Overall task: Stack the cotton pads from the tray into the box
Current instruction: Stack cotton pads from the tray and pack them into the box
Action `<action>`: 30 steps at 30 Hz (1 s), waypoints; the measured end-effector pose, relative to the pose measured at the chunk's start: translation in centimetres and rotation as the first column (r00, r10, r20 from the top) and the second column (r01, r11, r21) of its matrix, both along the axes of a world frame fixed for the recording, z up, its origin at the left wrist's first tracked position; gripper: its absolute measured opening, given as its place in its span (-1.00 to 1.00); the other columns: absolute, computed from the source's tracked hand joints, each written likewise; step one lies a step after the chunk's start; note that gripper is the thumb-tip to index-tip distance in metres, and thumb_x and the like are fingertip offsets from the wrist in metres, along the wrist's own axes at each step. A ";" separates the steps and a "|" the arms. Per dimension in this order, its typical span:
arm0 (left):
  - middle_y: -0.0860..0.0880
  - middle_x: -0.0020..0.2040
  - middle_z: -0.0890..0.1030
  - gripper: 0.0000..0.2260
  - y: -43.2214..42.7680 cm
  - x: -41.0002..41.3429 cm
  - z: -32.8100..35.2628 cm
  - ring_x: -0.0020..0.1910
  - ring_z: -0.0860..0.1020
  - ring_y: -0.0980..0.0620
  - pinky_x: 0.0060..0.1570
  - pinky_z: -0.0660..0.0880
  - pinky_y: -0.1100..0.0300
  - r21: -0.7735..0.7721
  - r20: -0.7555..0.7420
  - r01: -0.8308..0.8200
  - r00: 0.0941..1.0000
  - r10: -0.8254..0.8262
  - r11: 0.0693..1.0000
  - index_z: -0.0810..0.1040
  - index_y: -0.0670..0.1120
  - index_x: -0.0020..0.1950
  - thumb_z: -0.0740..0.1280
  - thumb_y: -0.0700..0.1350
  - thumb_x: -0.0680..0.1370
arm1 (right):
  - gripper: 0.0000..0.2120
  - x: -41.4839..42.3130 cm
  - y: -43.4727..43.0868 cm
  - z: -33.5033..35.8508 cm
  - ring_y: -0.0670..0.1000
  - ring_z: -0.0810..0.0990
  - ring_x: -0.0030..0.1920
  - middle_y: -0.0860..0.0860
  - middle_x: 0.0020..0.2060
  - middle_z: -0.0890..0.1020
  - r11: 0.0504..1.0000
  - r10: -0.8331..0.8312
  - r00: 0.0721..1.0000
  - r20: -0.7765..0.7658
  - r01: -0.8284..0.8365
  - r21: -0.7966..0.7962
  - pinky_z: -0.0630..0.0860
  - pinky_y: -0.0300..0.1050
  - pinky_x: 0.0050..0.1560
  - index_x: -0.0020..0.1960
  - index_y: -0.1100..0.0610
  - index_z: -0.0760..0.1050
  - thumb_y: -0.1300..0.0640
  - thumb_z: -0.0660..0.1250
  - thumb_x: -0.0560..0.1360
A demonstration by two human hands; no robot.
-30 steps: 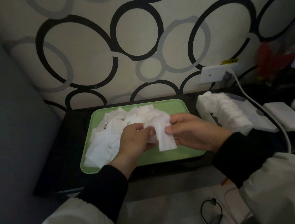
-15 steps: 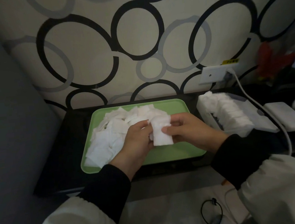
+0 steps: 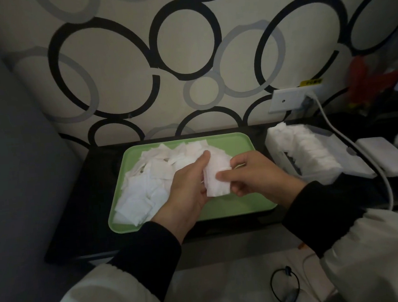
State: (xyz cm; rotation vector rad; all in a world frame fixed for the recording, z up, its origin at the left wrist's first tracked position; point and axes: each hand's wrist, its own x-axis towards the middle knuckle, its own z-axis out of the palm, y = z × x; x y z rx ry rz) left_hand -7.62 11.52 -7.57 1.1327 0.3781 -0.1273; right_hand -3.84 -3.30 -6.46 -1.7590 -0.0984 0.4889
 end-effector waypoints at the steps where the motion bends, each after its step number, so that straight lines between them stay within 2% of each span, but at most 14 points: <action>1: -0.16 0.06 0.71 -0.71 0.0 -0.1 -0.1 -0.01 0.70 -0.10 -0.22 0.62 0.12 0.011 0.019 0.005 1.000 -0.006 1.000 0.60 -0.18 0.22 0.35 -0.02 0.60 | -0.74 0.0 0.0 0.0 -0.02 0.55 -0.49 0.11 -0.45 0.59 1.000 0.006 1.000 0.015 -0.005 -0.019 0.51 -0.17 -0.43 -0.09 0.20 0.47 0.18 0.55 0.41; 4: -0.14 -0.02 0.72 -0.77 0.0 -0.1 -0.4 -0.09 0.71 -0.06 -0.23 0.61 0.15 0.041 0.048 -0.040 0.998 0.038 0.998 0.62 -0.25 0.17 0.38 -0.15 0.58 | -0.72 -0.2 0.1 0.2 -0.02 0.53 -0.49 0.13 -0.43 0.61 0.998 0.043 0.998 0.049 -0.040 -0.056 0.51 -0.17 -0.44 -0.07 0.23 0.49 0.15 0.57 0.39; 8: -0.17 0.04 0.70 -0.81 0.9 0.3 -0.3 -0.07 0.70 -0.08 -0.21 0.64 0.11 0.023 0.025 -0.083 0.996 0.082 0.996 0.60 -0.22 0.17 0.36 -0.17 0.60 | -0.67 -0.2 -0.5 0.6 -0.02 0.54 -0.49 0.08 -0.47 0.60 0.993 0.101 0.994 0.042 -0.098 -0.059 0.53 -0.18 -0.43 0.03 0.25 0.54 0.17 0.57 0.37; 11: -0.18 0.11 0.67 -0.77 1.9 0.7 0.0 0.00 0.68 -0.08 -0.22 0.64 0.16 -0.009 0.014 -0.146 0.989 0.146 0.989 0.56 -0.22 0.22 0.37 -0.17 0.60 | -0.80 0.1 -1.4 0.6 -0.03 0.55 -0.48 0.09 -0.45 0.62 0.983 0.173 0.983 0.056 -0.170 -0.066 0.55 -0.19 -0.41 -0.03 0.25 0.60 0.19 0.54 0.41; 14: -0.17 0.16 0.63 -0.70 2.2 0.9 -0.1 0.02 0.66 -0.05 -0.22 0.64 0.18 0.060 0.025 -0.187 0.982 0.186 0.980 0.52 -0.23 0.30 0.39 -0.16 0.59 | -0.93 0.5 -2.0 0.7 -0.02 0.58 -0.39 0.08 -0.35 0.64 0.984 0.165 0.981 0.102 -0.171 0.052 0.55 -0.19 -0.37 -0.10 0.22 0.61 0.21 0.45 0.48; 17: -0.17 0.13 0.64 -0.73 1.8 0.8 -0.7 0.02 0.66 -0.10 -0.23 0.65 0.14 0.217 0.053 -0.163 0.986 0.155 0.962 0.55 -0.21 0.25 0.40 -0.14 0.59 | -0.93 0.5 -2.0 1.0 -0.05 0.55 -0.37 0.04 -0.32 0.63 0.972 0.150 0.980 0.127 -0.170 0.163 0.47 -0.20 -0.42 -0.14 0.13 0.61 0.21 0.40 0.53; 20: -0.18 0.08 0.68 -0.75 1.0 0.6 -0.7 -0.02 0.69 -0.11 -0.21 0.64 0.09 0.295 0.064 -0.086 0.995 0.070 0.952 0.59 -0.16 0.22 0.41 -0.09 0.58 | -0.94 0.3 -1.3 0.8 -0.06 0.48 -0.43 0.01 -0.37 0.60 0.979 0.148 0.977 0.154 -0.167 0.119 0.35 -0.24 -0.49 -0.10 0.16 0.61 0.19 0.39 0.54; 23: -0.14 -0.02 0.72 -0.84 0.3 0.2 -0.4 -0.11 0.69 -0.03 -0.26 0.60 0.16 0.291 0.080 -0.016 0.997 -0.008 0.957 0.65 -0.12 0.11 0.41 -0.11 0.57 | -0.92 0.4 -0.9 0.3 -0.07 0.47 -0.44 0.02 -0.38 0.60 0.995 0.090 0.977 0.191 -0.098 0.033 0.32 -0.24 -0.49 -0.10 0.16 0.62 0.15 0.43 0.52; 30: -0.15 0.00 0.71 -0.81 -0.3 0.1 0.0 -0.10 0.69 -0.01 -0.27 0.59 0.23 0.264 0.079 0.009 0.996 -0.031 0.964 0.65 -0.15 0.12 0.39 -0.08 0.59 | -0.87 0.7 -0.7 -0.5 -0.09 0.48 -0.47 0.01 -0.43 0.58 1.000 0.012 0.971 0.240 -0.005 -0.029 0.34 -0.25 -0.51 -0.11 0.21 0.61 0.13 0.46 0.50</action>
